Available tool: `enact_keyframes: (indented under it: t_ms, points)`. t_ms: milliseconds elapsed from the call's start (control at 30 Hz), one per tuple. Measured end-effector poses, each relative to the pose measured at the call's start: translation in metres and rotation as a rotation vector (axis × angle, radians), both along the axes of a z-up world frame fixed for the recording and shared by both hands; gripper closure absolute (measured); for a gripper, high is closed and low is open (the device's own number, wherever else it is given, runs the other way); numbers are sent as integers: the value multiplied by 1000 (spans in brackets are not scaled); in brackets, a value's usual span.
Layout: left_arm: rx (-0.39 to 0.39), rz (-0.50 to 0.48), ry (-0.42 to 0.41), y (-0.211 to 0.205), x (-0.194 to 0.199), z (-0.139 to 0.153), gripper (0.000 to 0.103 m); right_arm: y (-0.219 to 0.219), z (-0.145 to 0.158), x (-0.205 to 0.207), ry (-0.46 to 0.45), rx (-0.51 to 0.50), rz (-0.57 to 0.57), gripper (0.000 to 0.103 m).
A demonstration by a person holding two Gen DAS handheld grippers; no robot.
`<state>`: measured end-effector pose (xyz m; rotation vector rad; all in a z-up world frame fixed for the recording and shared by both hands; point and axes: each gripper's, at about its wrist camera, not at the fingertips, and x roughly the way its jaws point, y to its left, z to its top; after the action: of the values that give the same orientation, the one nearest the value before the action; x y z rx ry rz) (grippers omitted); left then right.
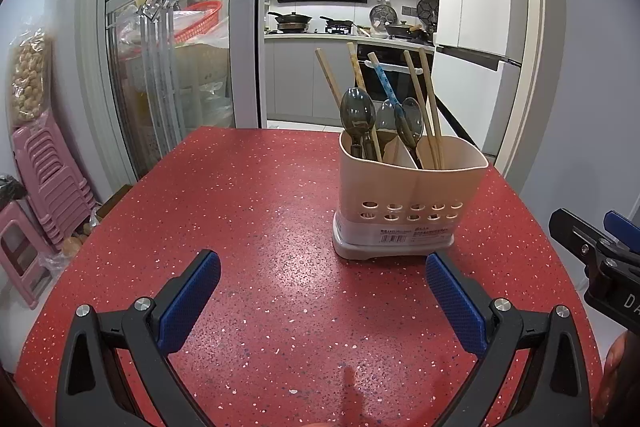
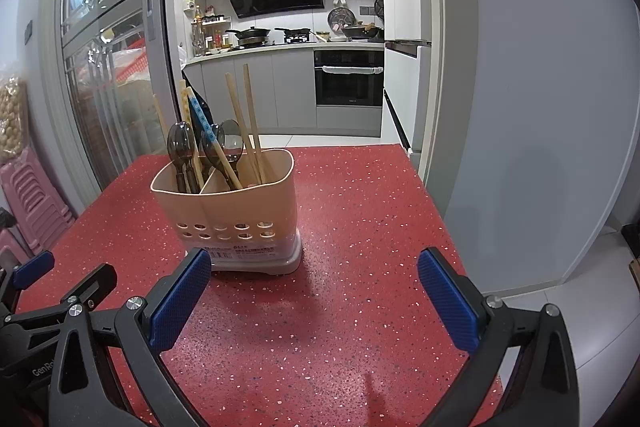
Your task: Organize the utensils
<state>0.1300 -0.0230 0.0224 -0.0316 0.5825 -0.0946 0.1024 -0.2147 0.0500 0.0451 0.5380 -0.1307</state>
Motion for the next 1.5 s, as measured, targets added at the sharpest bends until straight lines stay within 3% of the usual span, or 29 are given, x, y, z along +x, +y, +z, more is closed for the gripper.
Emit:
enact_keyframes:
  t_ms: [1500]
  points:
    - [14, 6, 2, 2, 0, -2, 0, 4, -2, 2, 5, 2, 8, 0]
